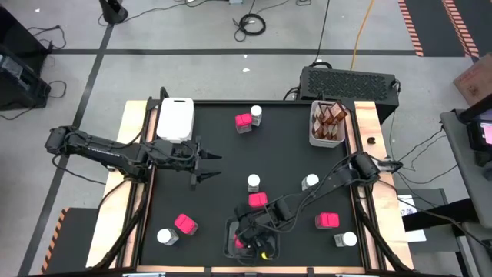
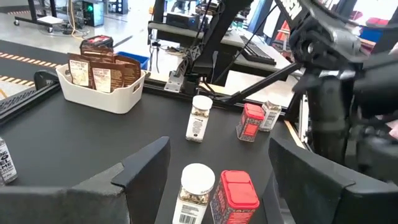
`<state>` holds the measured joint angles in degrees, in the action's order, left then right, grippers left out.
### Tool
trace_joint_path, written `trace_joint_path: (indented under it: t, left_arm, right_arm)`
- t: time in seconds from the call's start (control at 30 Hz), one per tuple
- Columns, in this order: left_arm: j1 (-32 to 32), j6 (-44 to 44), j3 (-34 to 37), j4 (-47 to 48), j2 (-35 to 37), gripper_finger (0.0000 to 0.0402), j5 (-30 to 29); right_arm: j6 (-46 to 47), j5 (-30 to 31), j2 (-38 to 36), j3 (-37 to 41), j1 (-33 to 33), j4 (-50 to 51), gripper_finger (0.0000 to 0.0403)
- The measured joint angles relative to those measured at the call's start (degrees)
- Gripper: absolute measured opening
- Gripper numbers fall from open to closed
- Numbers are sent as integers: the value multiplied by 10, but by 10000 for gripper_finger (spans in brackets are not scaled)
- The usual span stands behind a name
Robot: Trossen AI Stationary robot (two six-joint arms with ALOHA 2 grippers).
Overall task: Sort spices by type
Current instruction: Put the red seasoning can into the black bin
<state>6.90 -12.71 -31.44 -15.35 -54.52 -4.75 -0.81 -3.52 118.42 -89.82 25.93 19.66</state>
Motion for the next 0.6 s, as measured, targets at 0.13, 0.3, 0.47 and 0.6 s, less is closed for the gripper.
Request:
trace_joint_path:
  t: [0.13,0.3,0.47,0.6]
  left_arm:
    - [0,0,0,1,0,277,0]
    - [0,0,0,8,0,277,0]
    - [0,0,0,15,0,277,0]
    - [0,1,0,14,0,277,0]
  right_arm:
    - [11,3,16,0,0,5,253]
    - [21,3,18,0,0,6,253]
    - [10,4,18,0,0,7,253]
    - [-3,4,18,0,0,11,237]
